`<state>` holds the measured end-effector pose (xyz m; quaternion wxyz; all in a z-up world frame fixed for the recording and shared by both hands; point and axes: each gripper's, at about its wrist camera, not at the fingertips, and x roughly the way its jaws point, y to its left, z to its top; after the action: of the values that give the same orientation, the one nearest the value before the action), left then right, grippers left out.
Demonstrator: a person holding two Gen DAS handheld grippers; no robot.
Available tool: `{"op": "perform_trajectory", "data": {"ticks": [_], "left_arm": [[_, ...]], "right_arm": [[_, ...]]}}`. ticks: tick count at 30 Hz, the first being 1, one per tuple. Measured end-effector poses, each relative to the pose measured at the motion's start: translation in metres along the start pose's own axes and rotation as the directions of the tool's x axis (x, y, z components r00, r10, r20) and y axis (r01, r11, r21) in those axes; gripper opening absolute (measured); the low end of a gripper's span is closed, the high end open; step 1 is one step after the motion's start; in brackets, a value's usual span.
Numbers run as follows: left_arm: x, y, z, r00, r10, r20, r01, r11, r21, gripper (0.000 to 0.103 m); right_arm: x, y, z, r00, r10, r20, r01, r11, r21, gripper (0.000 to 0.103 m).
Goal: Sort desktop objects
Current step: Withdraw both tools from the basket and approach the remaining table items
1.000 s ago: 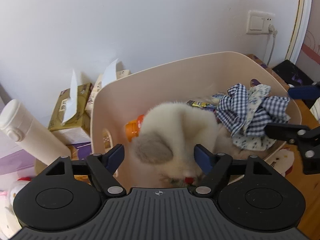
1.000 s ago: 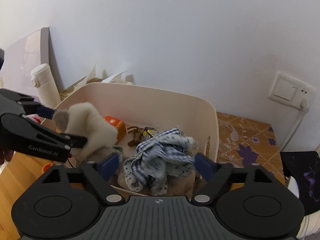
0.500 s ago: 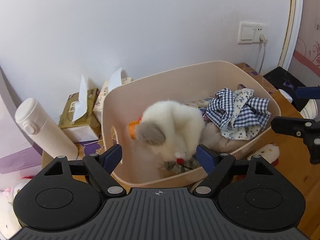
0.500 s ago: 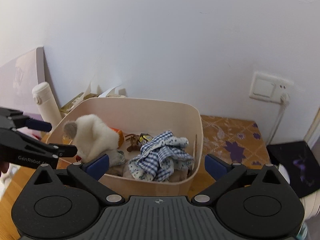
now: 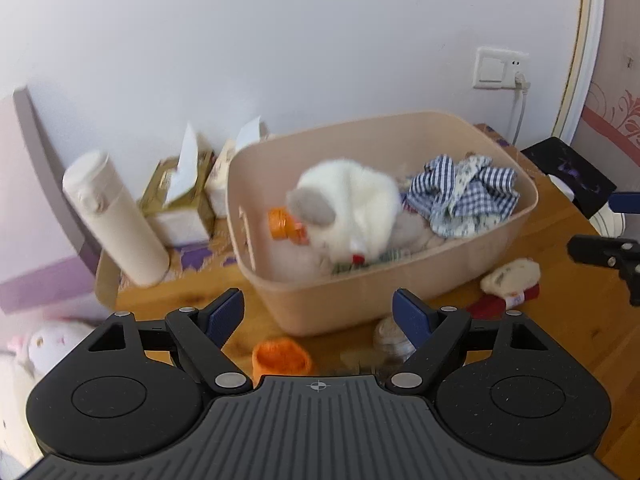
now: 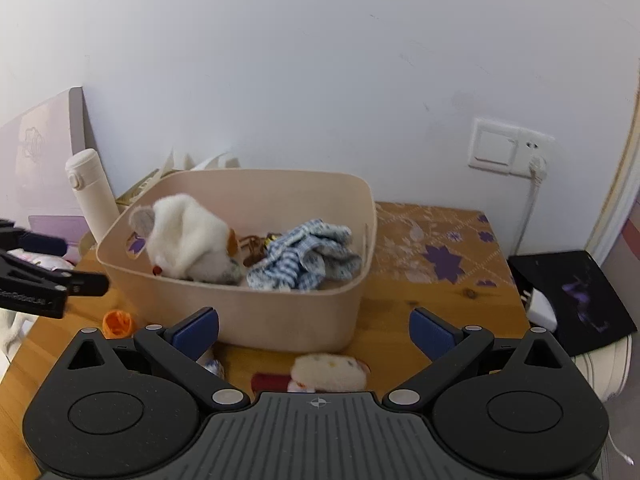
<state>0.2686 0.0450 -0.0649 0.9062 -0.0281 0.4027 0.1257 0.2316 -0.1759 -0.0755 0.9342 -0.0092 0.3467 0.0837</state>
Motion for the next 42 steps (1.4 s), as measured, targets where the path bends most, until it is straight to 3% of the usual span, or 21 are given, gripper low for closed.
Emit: {"op": "perform_trajectory", "data": {"ticks": [12, 26, 42], "left_arm": [[0.000, 0.009, -0.056, 0.994, 0.021, -0.109, -0.026, 0.998, -0.050, 0.083], [0.010, 0.013, -0.101, 0.978, 0.043, -0.204, -0.062, 0.994, -0.086, 0.083], [0.040, 0.012, -0.100, 0.983, 0.074, -0.167, -0.094, 0.989, -0.115, 0.083]], "right_arm": [[-0.010, -0.009, -0.040, 0.997, -0.029, -0.072, 0.030, 0.999, 0.018, 0.103], [-0.003, -0.007, -0.078, 0.983, 0.004, -0.186, -0.006, 1.000, -0.011, 0.103], [0.034, -0.009, -0.098, 0.961, 0.005, -0.277, -0.010, 1.000, -0.016, 0.103]]}}
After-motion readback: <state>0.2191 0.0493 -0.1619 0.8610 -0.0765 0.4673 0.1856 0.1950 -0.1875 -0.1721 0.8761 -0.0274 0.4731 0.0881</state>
